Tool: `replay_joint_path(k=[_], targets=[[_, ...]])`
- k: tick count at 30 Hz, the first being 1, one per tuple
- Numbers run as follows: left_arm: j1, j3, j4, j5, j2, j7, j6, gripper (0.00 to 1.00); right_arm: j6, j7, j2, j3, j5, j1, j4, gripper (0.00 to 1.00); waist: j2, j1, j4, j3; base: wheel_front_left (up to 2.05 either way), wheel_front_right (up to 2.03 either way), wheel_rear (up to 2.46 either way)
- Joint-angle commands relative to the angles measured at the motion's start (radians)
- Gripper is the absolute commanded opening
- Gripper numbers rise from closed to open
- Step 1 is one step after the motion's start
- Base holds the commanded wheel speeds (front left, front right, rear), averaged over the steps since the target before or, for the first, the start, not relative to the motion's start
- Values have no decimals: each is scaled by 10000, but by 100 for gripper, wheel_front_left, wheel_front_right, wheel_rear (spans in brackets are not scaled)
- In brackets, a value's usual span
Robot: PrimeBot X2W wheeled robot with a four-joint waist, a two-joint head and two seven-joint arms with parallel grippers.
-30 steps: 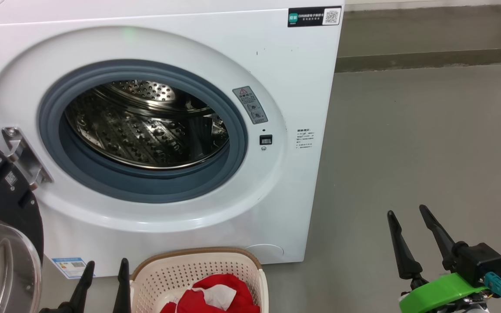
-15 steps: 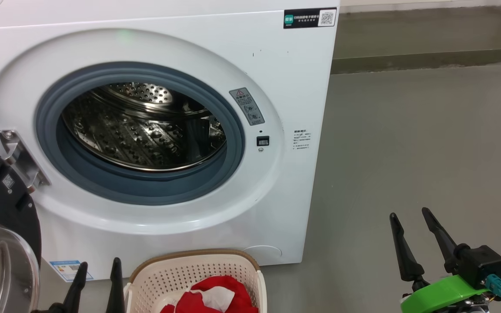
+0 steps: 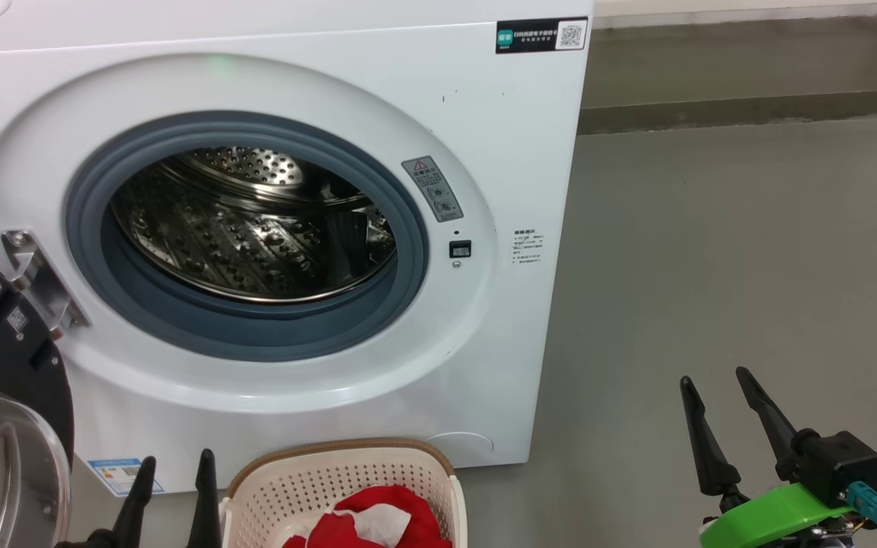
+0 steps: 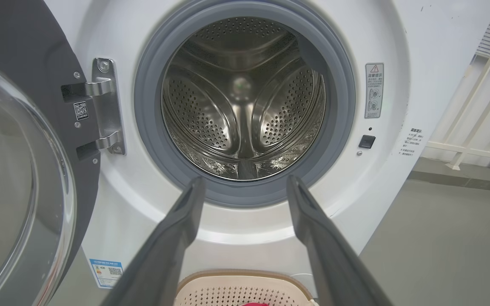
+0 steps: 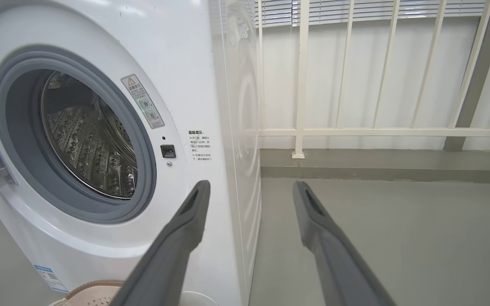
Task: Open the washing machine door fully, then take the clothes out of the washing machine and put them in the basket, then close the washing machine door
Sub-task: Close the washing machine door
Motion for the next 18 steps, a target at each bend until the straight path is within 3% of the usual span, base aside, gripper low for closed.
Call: replay_joint_path(k=[1,8,18], targets=[[-83,280,-193,22,82,-106,109,100,65,-65,-79,290,-70,-222,-201,100,-1,0,-20,-6,-63,63,0],[-105,237,-123,52,135,-109,162,100,65,-65,-99,302,-59,-227,-169,100,-1,0,-67,-20,-108,108,0],[-129,152,-117,-30,207,-116,68,100,65,-65,-103,300,-28,-212,-101,100,-1,0,-113,-97,-188,188,0]])
